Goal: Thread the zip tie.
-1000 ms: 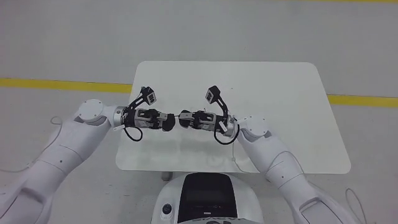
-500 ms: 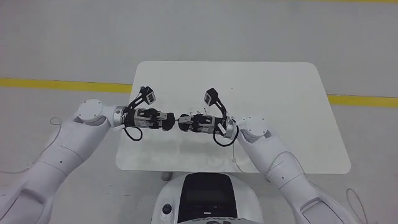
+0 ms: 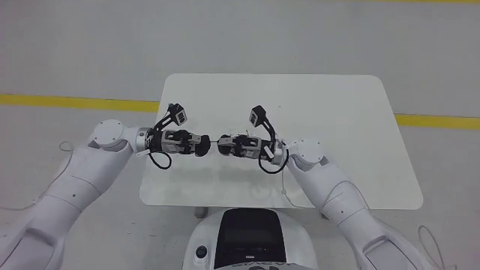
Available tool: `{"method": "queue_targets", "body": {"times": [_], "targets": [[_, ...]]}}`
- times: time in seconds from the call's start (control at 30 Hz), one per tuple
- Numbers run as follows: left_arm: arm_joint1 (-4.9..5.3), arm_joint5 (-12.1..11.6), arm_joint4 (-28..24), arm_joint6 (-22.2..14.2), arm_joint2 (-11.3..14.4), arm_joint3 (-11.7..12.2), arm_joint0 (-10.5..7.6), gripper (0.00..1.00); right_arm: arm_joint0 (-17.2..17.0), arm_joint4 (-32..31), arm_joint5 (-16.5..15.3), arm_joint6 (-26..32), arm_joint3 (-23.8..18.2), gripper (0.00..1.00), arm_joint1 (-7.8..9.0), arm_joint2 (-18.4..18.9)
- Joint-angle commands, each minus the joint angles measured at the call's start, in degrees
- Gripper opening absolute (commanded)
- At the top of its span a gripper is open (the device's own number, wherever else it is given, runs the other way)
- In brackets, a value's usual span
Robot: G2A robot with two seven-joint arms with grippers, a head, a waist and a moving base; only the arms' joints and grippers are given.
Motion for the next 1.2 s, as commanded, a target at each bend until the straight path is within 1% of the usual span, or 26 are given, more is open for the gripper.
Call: {"method": "queue_targets", "body": {"times": [0.0, 0.17, 0.3, 0.63, 1.03, 1.17], "targets": [[-0.05, 0.0, 0.1, -0.1, -0.1, 0.0, 0.08, 0.17, 0.1, 0.1, 0.1, -0.2, 0.3, 0.00, 0.04, 0.0], [-0.21, 0.3, 0.6, -0.3, -0.3, -0.1, 0.19, 0.20, 0.3, 1.0, -0.3, 0.5, 0.6, 0.00, 0.06, -0.3], [-0.34, 0.6, 0.8, -0.3, -0.5, 0.0, 0.19, 0.20, 0.5, 1.4, -0.7, 1.2, 0.4, 0.00, 0.11, -0.6], [-0.77, 0.9, 1.3, -0.5, -0.7, 0.2, 0.29, 0.19, 0.8, 1.0, -0.3, 1.6, -0.1, 0.00, 0.11, -2.0], [-1.14, 1.2, 2.0, -0.8, -1.2, 0.5, 0.42, 0.17, 1.1, 1.8, -0.8, 1.7, 0.1, 0.00, 0.15, -2.9], [-1.26, 1.3, 2.2, -0.9, -1.3, 0.6, 0.45, 0.14, 1.1, 2.0, -0.8, 1.7, 0.1, 0.00, 0.21, -3.0]]}}
